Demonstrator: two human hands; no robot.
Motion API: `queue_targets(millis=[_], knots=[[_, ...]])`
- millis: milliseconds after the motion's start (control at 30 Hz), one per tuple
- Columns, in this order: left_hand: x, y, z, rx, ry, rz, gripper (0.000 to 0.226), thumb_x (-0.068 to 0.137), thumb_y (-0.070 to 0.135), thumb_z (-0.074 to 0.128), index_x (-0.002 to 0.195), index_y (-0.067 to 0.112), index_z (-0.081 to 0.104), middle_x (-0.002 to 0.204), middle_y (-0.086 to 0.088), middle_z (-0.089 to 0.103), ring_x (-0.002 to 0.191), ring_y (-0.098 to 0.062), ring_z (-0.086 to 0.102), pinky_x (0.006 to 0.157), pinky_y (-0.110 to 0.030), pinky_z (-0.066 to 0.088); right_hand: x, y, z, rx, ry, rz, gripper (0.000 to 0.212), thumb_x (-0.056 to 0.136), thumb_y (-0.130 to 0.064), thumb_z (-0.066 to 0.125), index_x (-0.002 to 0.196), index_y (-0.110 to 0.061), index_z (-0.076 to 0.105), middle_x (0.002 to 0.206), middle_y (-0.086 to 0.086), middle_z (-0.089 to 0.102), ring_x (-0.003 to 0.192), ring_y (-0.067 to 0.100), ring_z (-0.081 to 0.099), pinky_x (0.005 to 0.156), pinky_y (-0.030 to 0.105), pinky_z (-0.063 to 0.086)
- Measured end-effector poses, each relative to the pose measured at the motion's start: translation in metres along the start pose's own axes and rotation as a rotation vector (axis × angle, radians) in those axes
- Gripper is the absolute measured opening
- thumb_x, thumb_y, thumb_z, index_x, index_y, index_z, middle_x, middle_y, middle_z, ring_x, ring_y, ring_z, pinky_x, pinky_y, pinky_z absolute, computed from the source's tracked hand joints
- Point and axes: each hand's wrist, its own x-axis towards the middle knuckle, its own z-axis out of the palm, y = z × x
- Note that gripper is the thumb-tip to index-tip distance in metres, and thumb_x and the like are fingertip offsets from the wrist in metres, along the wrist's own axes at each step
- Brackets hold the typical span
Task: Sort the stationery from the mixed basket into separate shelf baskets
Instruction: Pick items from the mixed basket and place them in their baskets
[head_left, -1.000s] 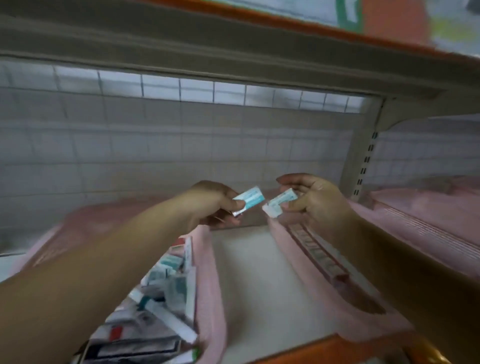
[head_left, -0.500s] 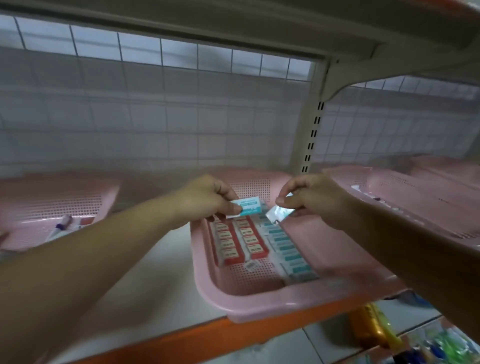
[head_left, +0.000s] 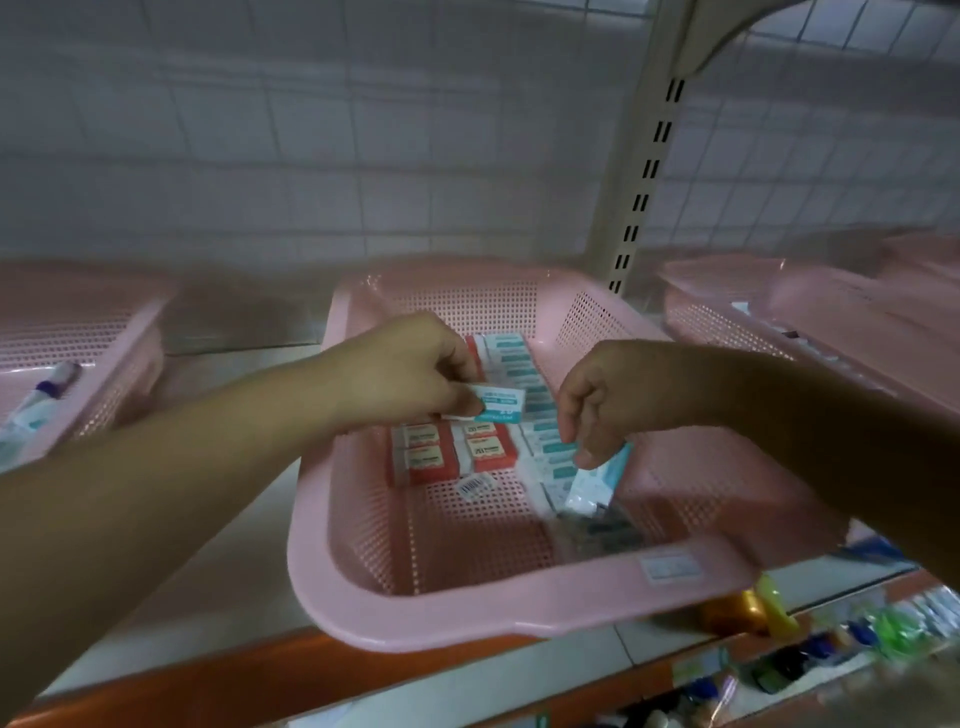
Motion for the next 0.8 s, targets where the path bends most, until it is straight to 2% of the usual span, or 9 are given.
queue_targets(millis=[100, 233, 300, 367, 467, 567, 667, 800], knots=[[0.006, 0.006, 0.008, 0.001, -0.032, 0.022, 0.012, 0.082, 0.012, 0.068, 0.093, 0.014, 0.073, 0.083, 0.005, 0.069, 0.077, -0.01, 0.065, 0.073, -0.021, 0.051, 0.004, 0.004, -0.003, 0.037, -0.05, -0.018, 0.012, 0.076, -0.004, 0.072, 0.078, -0.013, 0.066, 0.051, -0.027, 0.06, 0.048, -0.013, 0.054, 0.046, 0.005, 0.037], [0.014, 0.002, 0.013, -0.033, -0.078, 0.02, 0.012, 0.081, 0.012, 0.069, 0.092, 0.015, 0.073, 0.074, 0.014, 0.065, 0.068, -0.001, 0.062, 0.064, -0.014, 0.05, 0.007, 0.01, 0.0, 0.163, -0.095, -0.031, 0.011, 0.078, -0.004, 0.071, 0.073, -0.013, 0.067, 0.063, -0.012, 0.068, 0.044, 0.0, 0.056, 0.042, 0.01, 0.039], [0.016, -0.002, 0.012, -0.116, -0.08, -0.007, 0.01, 0.08, 0.009, 0.069, 0.088, 0.015, 0.073, 0.065, 0.014, 0.064, 0.057, 0.001, 0.059, 0.054, -0.009, 0.045, 0.006, 0.013, 0.001, 0.207, -0.155, -0.006, 0.006, 0.078, -0.001, 0.069, 0.078, -0.007, 0.068, 0.065, -0.007, 0.069, 0.048, 0.006, 0.06, 0.043, 0.013, 0.044], [0.017, -0.005, 0.012, -0.15, -0.097, -0.022, 0.01, 0.079, 0.009, 0.07, 0.086, 0.016, 0.073, 0.065, 0.011, 0.065, 0.053, 0.003, 0.057, 0.051, -0.006, 0.042, 0.007, 0.015, 0.001, 0.207, -0.224, 0.037, 0.006, 0.078, 0.001, 0.068, 0.08, -0.005, 0.066, 0.068, -0.001, 0.07, 0.05, 0.009, 0.062, 0.045, 0.016, 0.048], [0.018, -0.006, 0.015, -0.081, -0.146, -0.022, 0.01, 0.079, 0.014, 0.071, 0.085, 0.021, 0.073, 0.066, 0.015, 0.066, 0.06, 0.003, 0.06, 0.061, -0.008, 0.046, 0.01, 0.017, 0.0, 0.184, -0.298, 0.063, 0.009, 0.078, 0.003, 0.068, 0.079, -0.005, 0.064, 0.077, 0.007, 0.07, 0.049, 0.01, 0.062, 0.046, 0.016, 0.049], [0.017, -0.004, 0.016, -0.064, -0.191, -0.031, 0.012, 0.08, 0.015, 0.07, 0.079, 0.027, 0.07, 0.072, 0.013, 0.068, 0.072, -0.011, 0.067, 0.069, -0.018, 0.05, 0.011, 0.02, 0.001, 0.182, -0.355, 0.054, 0.012, 0.077, 0.005, 0.067, 0.076, -0.006, 0.063, 0.075, 0.009, 0.065, 0.048, 0.009, 0.06, 0.046, 0.017, 0.05], [0.017, -0.004, 0.016, -0.064, -0.206, -0.029, 0.018, 0.08, 0.014, 0.07, 0.073, 0.03, 0.067, 0.067, 0.015, 0.066, 0.069, -0.01, 0.066, 0.06, -0.011, 0.046, 0.011, 0.022, 0.004, 0.172, -0.393, 0.041, 0.015, 0.078, 0.007, 0.065, 0.075, -0.007, 0.06, 0.073, 0.011, 0.061, 0.048, 0.008, 0.058, 0.046, 0.017, 0.05], [0.017, -0.006, 0.016, -0.058, -0.222, -0.032, 0.017, 0.08, 0.014, 0.07, 0.076, 0.03, 0.069, 0.062, 0.019, 0.064, 0.063, -0.003, 0.062, 0.053, -0.005, 0.04, 0.011, 0.024, 0.004, 0.164, -0.412, 0.02, 0.016, 0.078, 0.007, 0.065, 0.074, -0.007, 0.059, 0.08, 0.018, 0.06, 0.048, 0.008, 0.058, 0.046, 0.017, 0.05]])
